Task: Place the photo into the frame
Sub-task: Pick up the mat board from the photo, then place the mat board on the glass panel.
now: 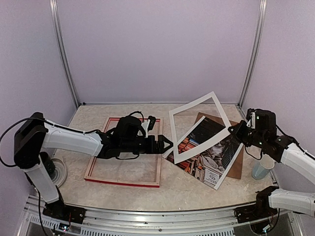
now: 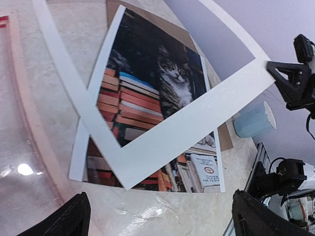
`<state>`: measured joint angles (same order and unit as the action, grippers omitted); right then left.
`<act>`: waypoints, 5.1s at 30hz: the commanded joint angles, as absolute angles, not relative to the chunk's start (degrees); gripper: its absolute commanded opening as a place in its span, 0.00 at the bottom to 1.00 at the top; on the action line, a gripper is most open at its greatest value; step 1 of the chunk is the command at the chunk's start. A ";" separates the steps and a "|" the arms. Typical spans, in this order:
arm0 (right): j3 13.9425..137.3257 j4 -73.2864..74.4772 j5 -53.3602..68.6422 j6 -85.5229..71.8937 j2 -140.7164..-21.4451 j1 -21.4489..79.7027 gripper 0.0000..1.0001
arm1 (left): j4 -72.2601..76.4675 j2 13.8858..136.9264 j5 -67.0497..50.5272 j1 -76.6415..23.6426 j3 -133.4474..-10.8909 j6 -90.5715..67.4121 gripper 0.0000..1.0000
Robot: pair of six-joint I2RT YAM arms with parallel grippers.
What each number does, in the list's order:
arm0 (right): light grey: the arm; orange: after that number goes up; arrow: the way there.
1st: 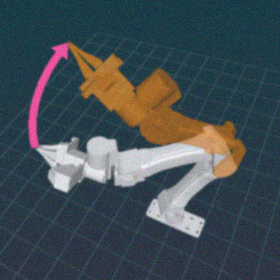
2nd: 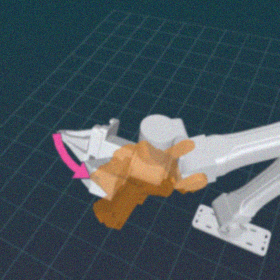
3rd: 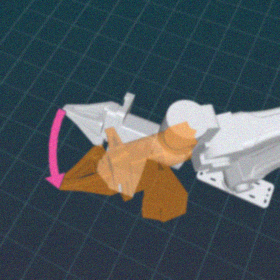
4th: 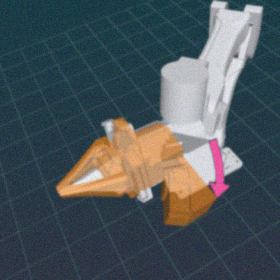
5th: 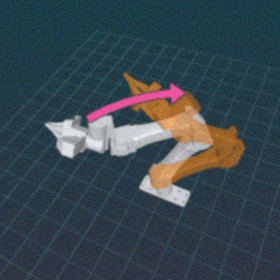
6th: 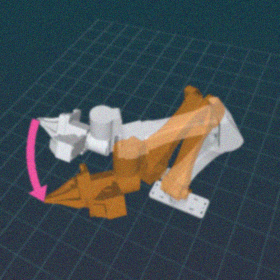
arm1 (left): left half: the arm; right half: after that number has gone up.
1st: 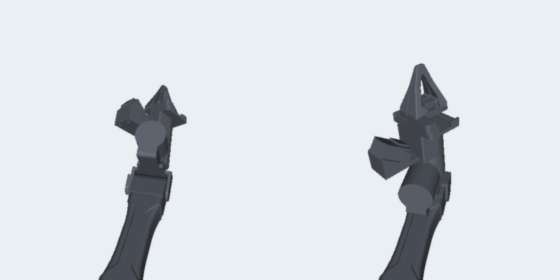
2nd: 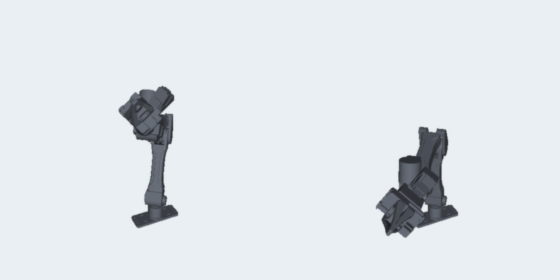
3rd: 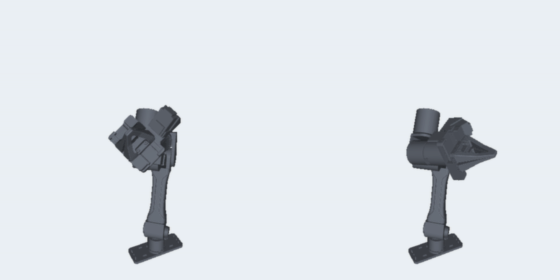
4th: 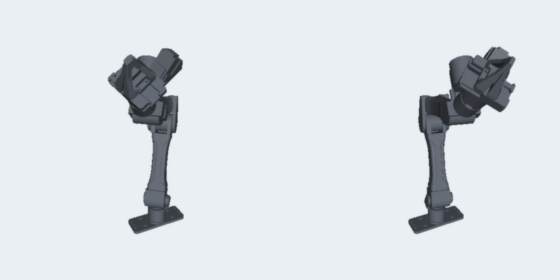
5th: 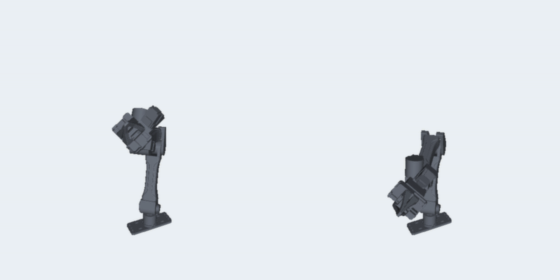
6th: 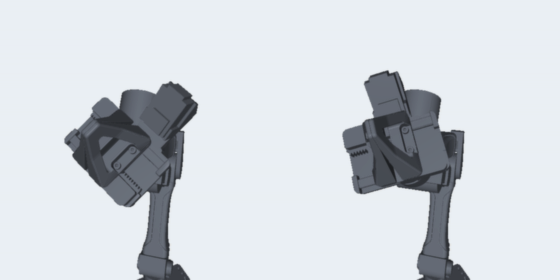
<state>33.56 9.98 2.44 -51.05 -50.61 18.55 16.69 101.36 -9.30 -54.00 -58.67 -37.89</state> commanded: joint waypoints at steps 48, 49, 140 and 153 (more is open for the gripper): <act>35.51 -22.17 -10.89 -77.32 -79.71 53.53 0.00 | 19.75 66.38 -0.35 -8.79 -15.67 -41.00 0.99; 35.46 -21.42 -12.13 -77.93 -79.94 54.20 0.00 | 19.85 66.44 -1.03 -8.79 -15.60 -41.04 0.99; 71.12 7.54 -3.61 -65.33 -105.47 68.19 0.68 | 22.92 65.10 -4.11 -8.79 -14.06 -41.33 0.99; 69.92 14.14 -12.49 -59.64 -99.63 68.31 0.99 | 23.20 65.38 -4.06 -8.79 -14.06 -41.40 0.99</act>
